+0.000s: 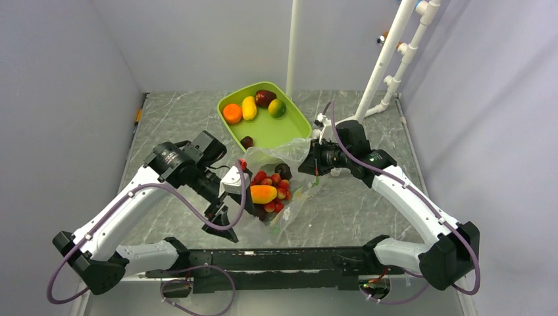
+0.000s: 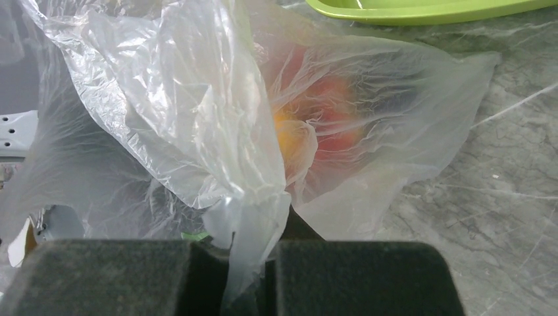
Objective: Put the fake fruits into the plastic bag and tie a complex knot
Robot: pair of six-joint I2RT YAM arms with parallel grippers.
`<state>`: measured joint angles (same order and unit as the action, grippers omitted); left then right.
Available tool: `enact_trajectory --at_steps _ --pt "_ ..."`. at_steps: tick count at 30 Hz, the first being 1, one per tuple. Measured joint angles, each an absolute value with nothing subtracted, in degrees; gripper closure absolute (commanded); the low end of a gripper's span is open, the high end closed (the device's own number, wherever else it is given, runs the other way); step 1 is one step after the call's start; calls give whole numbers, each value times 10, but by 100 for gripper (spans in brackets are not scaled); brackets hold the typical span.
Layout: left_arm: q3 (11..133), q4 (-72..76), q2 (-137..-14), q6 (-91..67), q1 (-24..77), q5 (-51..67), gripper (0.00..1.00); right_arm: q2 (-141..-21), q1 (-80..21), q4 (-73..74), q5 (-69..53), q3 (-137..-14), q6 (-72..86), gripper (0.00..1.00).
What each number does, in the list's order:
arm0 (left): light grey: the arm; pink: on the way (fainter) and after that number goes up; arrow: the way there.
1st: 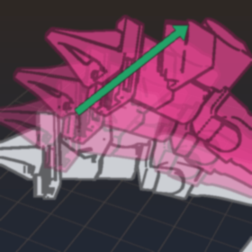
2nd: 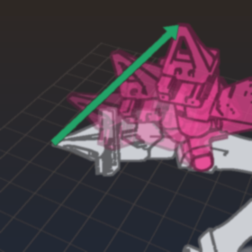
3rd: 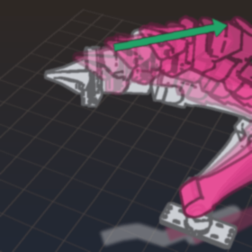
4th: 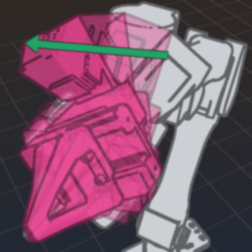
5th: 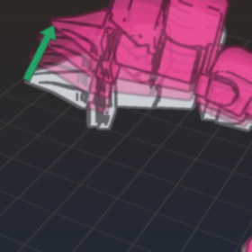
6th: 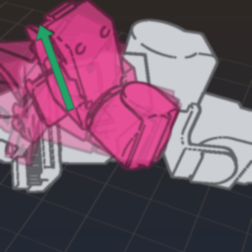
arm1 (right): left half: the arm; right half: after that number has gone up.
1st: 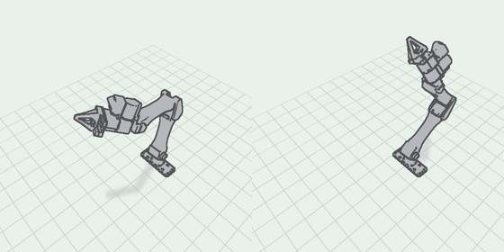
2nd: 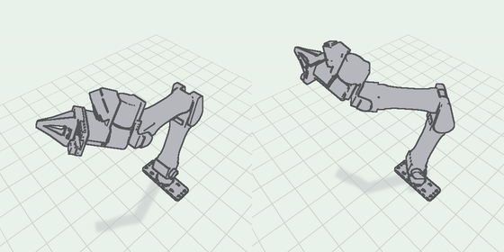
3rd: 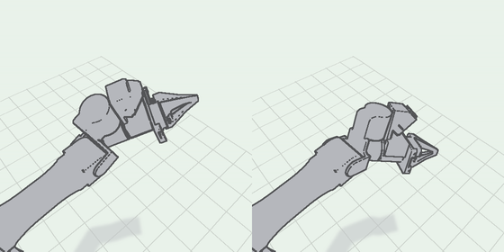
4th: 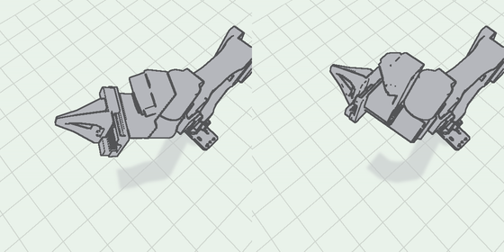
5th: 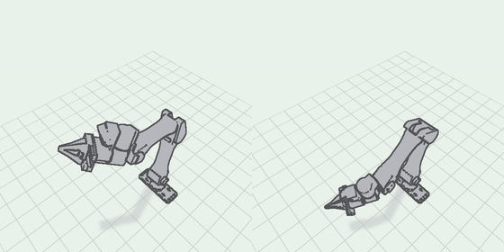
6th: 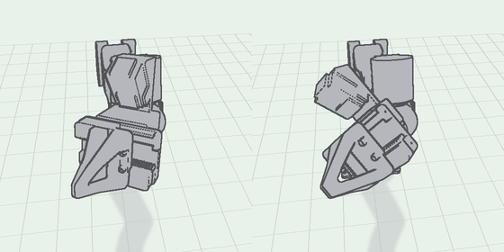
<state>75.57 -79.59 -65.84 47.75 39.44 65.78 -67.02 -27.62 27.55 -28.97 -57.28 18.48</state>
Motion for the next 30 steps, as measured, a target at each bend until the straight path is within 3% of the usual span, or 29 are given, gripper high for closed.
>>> enact_trajectory --at_steps 8,9,11,13,14,15,18,20,24,27,29,30 --pt "739 -750 -645 420 417 635 2 -670 -276 278 -289 -573 181 87" --pt "730 -730 -638 402 423 624 7 -670 -276 278 -289 -573 180 84" --pt "716 -687 -624 361 443 592 30 -670 -276 284 -289 -576 176 71" --pt "708 -655 -616 328 461 557 64 -670 -276 295 -288 -583 170 52" --pt "707 -643 -615 310 468 538 90 -670 -276 303 -287 -590 165 42" --pt "707 -636 -615 296 471 523 100 -669 -276 310 -285 -596 160 35" --pt "712 -631 -617 279 462 490 100 -658 -276 334 -273 -614 139 28" --pt "724 -637 -618 275 444 485 100 -647 -276 351 -257 -624 126 33" --pt "746 -637 -607 262 386 492 100 -624 -268 373 -224 -644 93 72" --pt "751 -633 -588 258 342 491 100 -617 -263 375 -216 -654 75 80" --pt "765 -632 -578 257 306 489 100 -617 -263 378 -216 -665 67 97" --pt "778 -632 -575 256 286 486 100 -617 -263 380 -218 -671 63 100"
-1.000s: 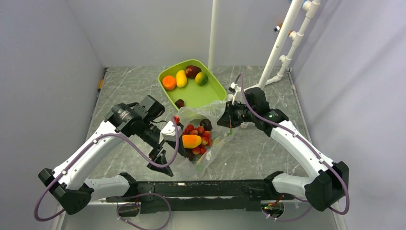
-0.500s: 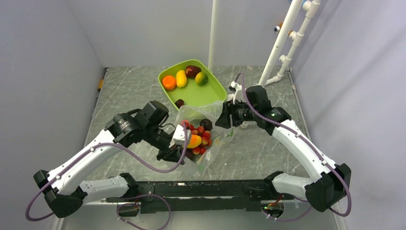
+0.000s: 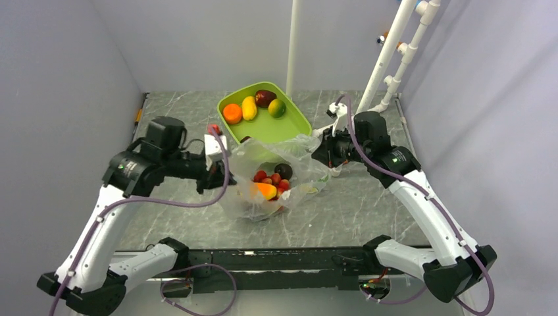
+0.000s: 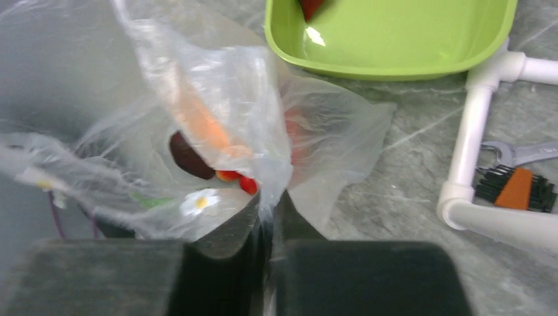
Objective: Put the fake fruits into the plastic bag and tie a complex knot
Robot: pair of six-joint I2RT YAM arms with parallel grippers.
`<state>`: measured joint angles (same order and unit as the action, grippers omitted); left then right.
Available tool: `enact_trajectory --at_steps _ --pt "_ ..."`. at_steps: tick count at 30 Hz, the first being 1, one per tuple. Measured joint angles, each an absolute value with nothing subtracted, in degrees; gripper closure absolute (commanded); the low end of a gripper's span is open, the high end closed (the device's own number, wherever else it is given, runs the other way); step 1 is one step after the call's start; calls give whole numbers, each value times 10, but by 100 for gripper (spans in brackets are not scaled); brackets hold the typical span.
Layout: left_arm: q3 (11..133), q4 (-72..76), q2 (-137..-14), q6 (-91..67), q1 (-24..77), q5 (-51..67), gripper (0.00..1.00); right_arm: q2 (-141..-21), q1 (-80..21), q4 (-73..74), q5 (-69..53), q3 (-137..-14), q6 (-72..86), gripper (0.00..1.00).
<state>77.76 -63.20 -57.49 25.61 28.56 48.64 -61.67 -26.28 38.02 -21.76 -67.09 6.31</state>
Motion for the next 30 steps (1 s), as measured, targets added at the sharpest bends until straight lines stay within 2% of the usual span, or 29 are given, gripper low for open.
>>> enact_trajectory --at_steps 5,10,14,17,20,25,30 --pt "860 -598 -572 220 192 455 100 -597 -265 377 -257 -703 83 100" --pt "938 -541 -576 183 159 404 100 -581 -287 342 -291 -733 155 100" --pt "905 -501 -576 169 101 396 100 -582 -297 329 -269 -731 197 100" --pt "850 -482 -604 157 35 401 100 -582 -297 328 -242 -716 220 95" --pt "829 -463 -673 142 -29 420 100 -582 -298 312 -230 -692 246 100" --pt "875 -479 -787 128 -64 519 100 -580 -310 295 -246 -686 266 100" --pt "907 -446 -760 94 -27 585 100 -576 -327 292 -262 -719 267 100"
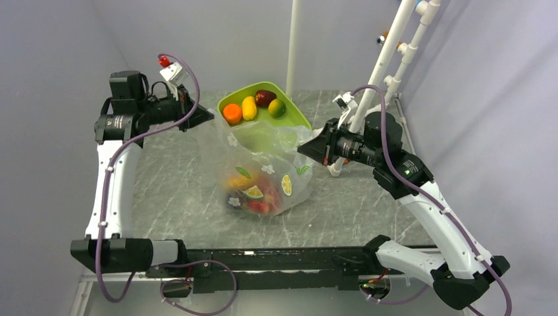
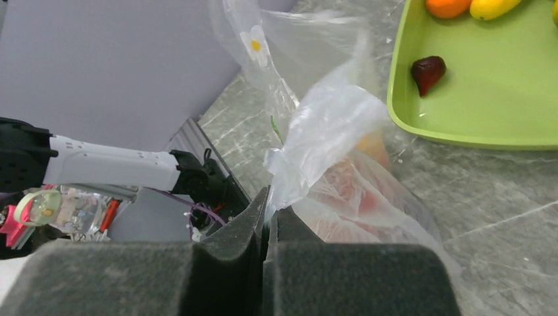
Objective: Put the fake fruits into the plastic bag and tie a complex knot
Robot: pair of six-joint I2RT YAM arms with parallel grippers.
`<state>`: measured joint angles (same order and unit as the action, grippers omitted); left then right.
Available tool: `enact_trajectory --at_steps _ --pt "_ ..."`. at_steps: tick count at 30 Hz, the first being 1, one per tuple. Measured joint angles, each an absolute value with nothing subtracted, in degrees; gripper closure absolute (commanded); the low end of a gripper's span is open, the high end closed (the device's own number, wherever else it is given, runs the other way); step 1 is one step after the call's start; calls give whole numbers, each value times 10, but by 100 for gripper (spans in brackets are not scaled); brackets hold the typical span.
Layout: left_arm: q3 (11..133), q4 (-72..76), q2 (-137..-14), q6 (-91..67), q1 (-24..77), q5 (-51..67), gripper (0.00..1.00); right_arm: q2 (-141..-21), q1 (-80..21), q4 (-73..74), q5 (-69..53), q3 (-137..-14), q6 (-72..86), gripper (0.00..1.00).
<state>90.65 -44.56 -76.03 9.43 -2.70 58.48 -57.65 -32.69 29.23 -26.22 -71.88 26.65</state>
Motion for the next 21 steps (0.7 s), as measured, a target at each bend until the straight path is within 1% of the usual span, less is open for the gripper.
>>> enact_trajectory --at_steps 4,7,8,11,12,14,15,16,17,19,21 --pt "903 -454 -744 107 -24 575 100 -561 -338 265 -246 -700 274 100" --pt "903 -469 -778 130 -25 544 100 -559 -343 253 -208 -674 277 93" --pt "903 -477 -803 140 -27 528 97 -563 -343 252 -192 -668 277 89" --pt "903 -492 -853 153 -40 502 75 -575 -343 242 -153 -658 272 68" --pt "903 -495 -859 158 -44 500 65 -576 -343 235 -147 -656 269 66" --pt "906 -502 -856 171 -51 502 38 -573 -343 219 -137 -655 257 63" --pt "912 -503 -848 177 -52 507 27 -571 -343 212 -135 -655 251 60" --pt "920 -501 -839 183 -51 514 13 -568 -343 204 -134 -655 244 58" --pt "925 -496 -825 186 -48 520 4 -564 -343 197 -135 -655 236 56" --pt "933 -478 -789 192 -34 528 1 -555 -343 189 -138 -655 219 56" --pt "947 -470 -754 204 -5 529 1 -546 -343 183 -145 -655 204 63"
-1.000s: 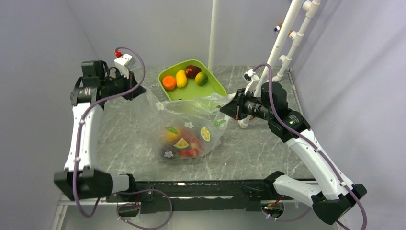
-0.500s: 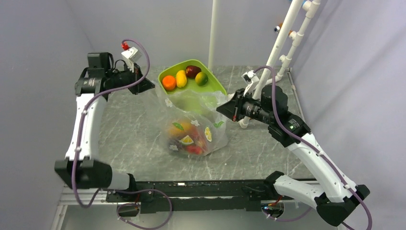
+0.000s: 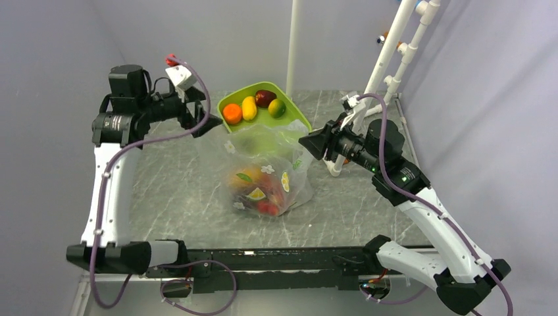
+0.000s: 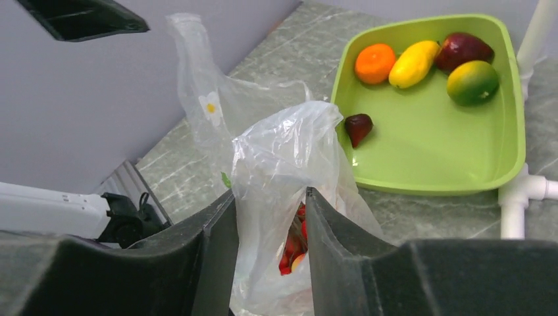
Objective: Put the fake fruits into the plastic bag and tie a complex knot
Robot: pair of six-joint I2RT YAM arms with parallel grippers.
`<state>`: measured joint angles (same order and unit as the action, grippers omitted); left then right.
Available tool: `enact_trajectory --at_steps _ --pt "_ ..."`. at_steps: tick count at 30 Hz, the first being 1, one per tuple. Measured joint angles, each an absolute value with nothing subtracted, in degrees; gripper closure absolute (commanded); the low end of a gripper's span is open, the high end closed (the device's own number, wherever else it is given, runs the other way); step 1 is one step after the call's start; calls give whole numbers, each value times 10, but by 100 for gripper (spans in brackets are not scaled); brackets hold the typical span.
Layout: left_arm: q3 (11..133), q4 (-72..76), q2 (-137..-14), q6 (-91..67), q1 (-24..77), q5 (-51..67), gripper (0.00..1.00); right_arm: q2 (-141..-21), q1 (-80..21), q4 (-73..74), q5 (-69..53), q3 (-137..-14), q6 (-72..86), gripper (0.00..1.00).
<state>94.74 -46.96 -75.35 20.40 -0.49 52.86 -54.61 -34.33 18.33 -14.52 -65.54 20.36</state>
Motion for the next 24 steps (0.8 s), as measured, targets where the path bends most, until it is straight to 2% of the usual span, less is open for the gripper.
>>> enact_trajectory --at_steps 2,4,7,11,14,20,22,24 --pt "967 -464 -730 221 34 525 3 -538 -343 175 -158 -655 189 68" --pt "986 -459 -715 241 83 520 11 -535 -343 166 -175 -655 181 78" --pt "996 -450 -707 260 150 509 19 -537 -343 152 -201 -655 175 80" --pt "989 -433 -727 268 216 476 9 -551 -343 133 -228 -655 173 80" --pt "963 -418 -746 276 261 447 12 -564 -344 120 -245 -655 173 80" --pt "967 -401 -802 277 328 416 32 -583 -359 106 -265 -655 159 80" --pt "978 -394 -821 272 341 419 44 -587 -367 102 -274 -655 155 80" --pt "980 -388 -828 267 346 436 61 -590 -371 98 -288 -656 154 73"
